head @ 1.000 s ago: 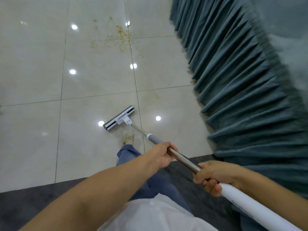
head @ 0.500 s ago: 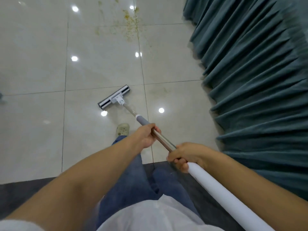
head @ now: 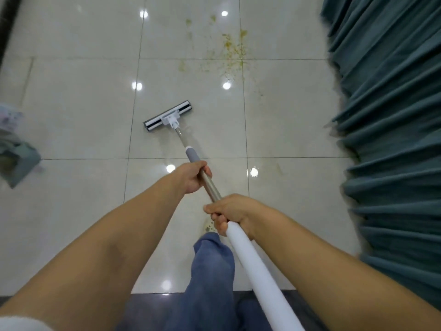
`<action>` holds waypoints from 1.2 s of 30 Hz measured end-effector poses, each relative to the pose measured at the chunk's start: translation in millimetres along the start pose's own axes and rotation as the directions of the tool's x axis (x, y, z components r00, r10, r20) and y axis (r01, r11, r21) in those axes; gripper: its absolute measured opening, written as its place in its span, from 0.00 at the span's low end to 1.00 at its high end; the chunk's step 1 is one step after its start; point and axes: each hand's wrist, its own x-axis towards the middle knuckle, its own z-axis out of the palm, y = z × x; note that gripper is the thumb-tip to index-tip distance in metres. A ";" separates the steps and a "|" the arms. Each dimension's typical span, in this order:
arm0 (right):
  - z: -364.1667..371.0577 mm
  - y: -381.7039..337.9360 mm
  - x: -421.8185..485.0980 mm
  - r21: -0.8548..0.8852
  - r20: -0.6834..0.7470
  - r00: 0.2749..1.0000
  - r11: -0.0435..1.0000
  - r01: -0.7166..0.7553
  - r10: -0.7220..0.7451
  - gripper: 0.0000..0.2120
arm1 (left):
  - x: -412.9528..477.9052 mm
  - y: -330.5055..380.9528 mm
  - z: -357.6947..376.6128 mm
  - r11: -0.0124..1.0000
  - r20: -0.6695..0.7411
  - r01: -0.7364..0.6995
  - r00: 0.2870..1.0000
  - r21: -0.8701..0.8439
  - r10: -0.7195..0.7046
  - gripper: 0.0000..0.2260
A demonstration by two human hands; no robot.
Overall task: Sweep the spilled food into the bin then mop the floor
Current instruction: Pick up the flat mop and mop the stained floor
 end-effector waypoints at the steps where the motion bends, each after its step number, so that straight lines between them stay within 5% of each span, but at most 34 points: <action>1: 8.3 -22.2 12.9 0.013 0.011 1.000 1.000 0.010 -0.010 0.10 | 12.6 24.4 -2.1 1.000 -0.011 -0.003 1.000 0.008 0.003 0.09; 7: 25.9 -125.7 65.0 0.083 0.039 0.996 0.994 0.075 -0.078 0.12 | 68.7 129.6 7.6 0.999 -0.039 -0.006 0.999 0.044 0.008 0.09; 13: -33.7 -110.3 45.1 0.139 0.018 0.998 0.988 0.061 -0.064 0.11 | 77.4 92.4 47.7 0.999 -0.012 0.033 0.999 -0.001 -0.033 0.10; 20: -105.2 -2.3 -23.3 0.117 -0.070 0.997 0.993 0.030 -0.022 0.08 | 26.3 -27.7 96.1 0.985 0.017 0.162 0.986 0.058 -0.163 0.08; 27: -173.7 179.2 -127.9 0.157 -0.129 0.992 0.987 0.015 0.005 0.11 | -64.8 -217.8 139.3 0.935 0.028 0.308 0.948 0.177 -0.318 0.06; 36: -209.2 398.9 -231.6 0.319 -0.233 0.972 0.945 0.074 0.003 0.13 | -177.8 -429.4 160.5 0.782 -0.029 0.445 0.876 0.437 -0.482 0.06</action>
